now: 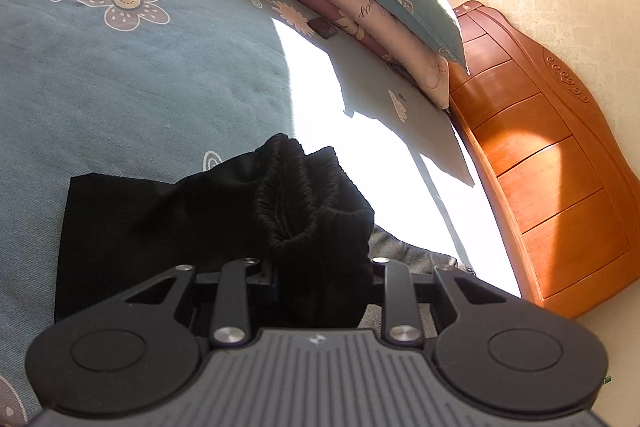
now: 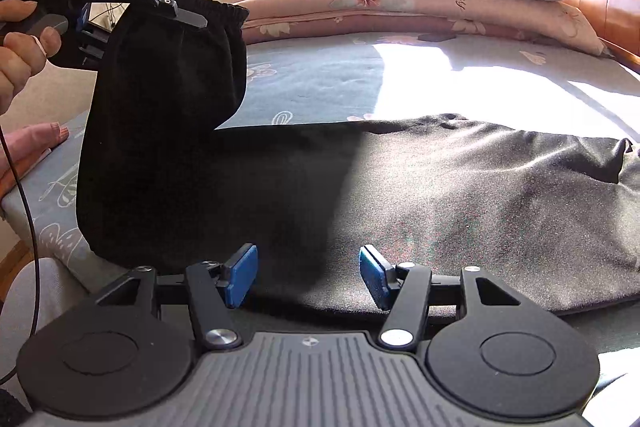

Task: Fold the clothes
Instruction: 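Carry the held cuff with the left gripper over the pants strip, then lower the cuff onto the pants and open the left gripper, then grasp the folded elastic cuff with the right gripper and lift it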

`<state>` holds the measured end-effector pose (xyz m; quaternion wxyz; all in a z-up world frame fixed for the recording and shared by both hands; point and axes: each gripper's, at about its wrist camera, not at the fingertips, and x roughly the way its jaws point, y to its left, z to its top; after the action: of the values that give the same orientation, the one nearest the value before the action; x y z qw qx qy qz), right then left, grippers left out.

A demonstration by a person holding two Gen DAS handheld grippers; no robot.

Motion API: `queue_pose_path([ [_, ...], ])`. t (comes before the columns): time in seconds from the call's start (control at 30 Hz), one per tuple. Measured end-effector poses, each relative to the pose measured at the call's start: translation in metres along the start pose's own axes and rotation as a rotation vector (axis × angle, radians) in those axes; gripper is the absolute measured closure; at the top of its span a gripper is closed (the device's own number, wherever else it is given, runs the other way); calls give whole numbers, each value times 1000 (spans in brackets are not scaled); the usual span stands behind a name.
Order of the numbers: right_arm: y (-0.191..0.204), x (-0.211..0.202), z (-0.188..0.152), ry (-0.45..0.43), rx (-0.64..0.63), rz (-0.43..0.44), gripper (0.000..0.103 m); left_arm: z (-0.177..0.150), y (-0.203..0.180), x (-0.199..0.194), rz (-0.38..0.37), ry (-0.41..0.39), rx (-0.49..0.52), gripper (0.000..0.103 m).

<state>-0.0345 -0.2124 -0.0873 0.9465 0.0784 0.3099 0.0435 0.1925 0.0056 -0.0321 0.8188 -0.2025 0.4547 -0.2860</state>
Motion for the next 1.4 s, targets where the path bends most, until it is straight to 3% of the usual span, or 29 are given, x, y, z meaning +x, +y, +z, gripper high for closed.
queue_pose_path([
  [0.2,-12,3,-3,13,28,-31,42,-24,-10,42,52,43,56,76],
  [0.4,-19,4,-5,23,43,-54,42,-52,-24,73,175,75,205,75],
  [0.53,-20,4,-6,28,45,-64,40,-69,-32,84,228,99,286,56],
  [0.7,-19,3,-6,30,45,-74,39,-78,-47,59,152,71,378,42],
  [0.8,-19,3,-6,29,50,-77,39,-76,-54,24,69,-5,442,33],
  [0.87,-19,3,-5,28,58,-77,39,-72,-53,-1,64,-69,481,31],
  [1.0,-19,3,-5,27,75,-67,39,-62,-38,-38,260,-168,581,31],
  [1.13,-19,1,-1,3,93,-32,39,-61,-12,-57,406,-169,636,31],
  [1.3,-20,4,19,-16,170,100,39,-81,-2,-63,502,-102,786,31],
  [1.4,-17,9,26,-21,190,112,39,-105,-9,-56,506,-61,918,31],
])
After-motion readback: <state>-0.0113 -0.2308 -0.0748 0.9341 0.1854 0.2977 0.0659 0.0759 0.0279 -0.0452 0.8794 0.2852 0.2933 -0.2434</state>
